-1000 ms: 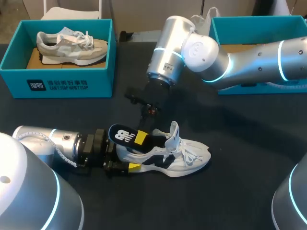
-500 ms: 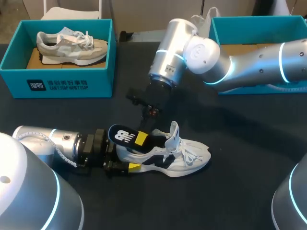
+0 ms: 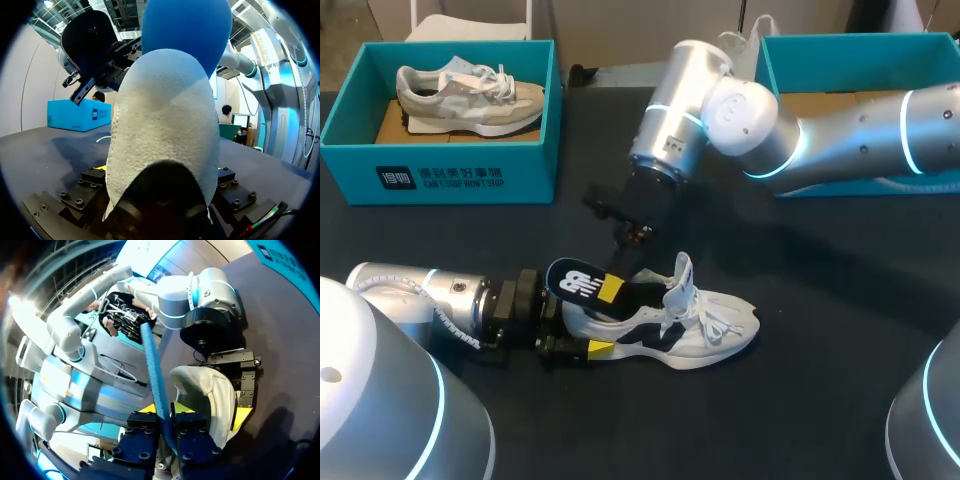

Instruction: Take the shoe out of the shoebox, open the shoe tongue, remove and reinsert the insole, then place the shoe into the shoebox

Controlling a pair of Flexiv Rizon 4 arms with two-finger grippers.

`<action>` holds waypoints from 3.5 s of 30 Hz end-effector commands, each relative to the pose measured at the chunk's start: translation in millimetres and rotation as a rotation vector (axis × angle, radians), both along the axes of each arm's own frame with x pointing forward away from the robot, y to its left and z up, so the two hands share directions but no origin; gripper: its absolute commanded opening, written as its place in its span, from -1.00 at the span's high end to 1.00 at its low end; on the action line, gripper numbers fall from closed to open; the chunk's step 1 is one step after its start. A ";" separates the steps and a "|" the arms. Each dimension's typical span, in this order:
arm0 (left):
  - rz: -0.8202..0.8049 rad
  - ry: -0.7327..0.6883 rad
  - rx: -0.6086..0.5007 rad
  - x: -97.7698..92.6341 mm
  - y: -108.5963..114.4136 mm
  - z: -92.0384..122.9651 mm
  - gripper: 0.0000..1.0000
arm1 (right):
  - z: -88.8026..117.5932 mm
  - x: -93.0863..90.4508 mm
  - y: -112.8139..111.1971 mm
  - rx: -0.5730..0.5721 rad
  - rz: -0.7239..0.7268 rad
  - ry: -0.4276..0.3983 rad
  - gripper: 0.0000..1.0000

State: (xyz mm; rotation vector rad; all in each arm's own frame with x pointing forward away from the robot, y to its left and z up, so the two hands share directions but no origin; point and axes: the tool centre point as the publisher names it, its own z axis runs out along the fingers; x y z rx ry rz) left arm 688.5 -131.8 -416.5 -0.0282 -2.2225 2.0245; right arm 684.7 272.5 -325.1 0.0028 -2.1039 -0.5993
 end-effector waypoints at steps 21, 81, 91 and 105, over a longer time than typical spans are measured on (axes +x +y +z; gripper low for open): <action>0.002 0.000 -0.001 0.1 -0.4 -0.2 1.00 | 35.4 10.1 31.3 0.127 0.048 -0.068 1.00; 0.002 0.000 -0.001 0.1 -0.4 -0.2 1.00 | 212.3 -31.9 53.5 0.409 -0.351 -0.254 1.00; 0.002 0.000 -0.001 0.1 -0.4 -0.2 1.00 | 256.9 -90.8 -26.9 0.545 -0.643 -0.318 1.00; 0.002 0.000 -0.001 0.1 -0.4 -0.2 1.00 | 263.8 -93.4 -34.1 0.544 -0.688 -0.328 1.00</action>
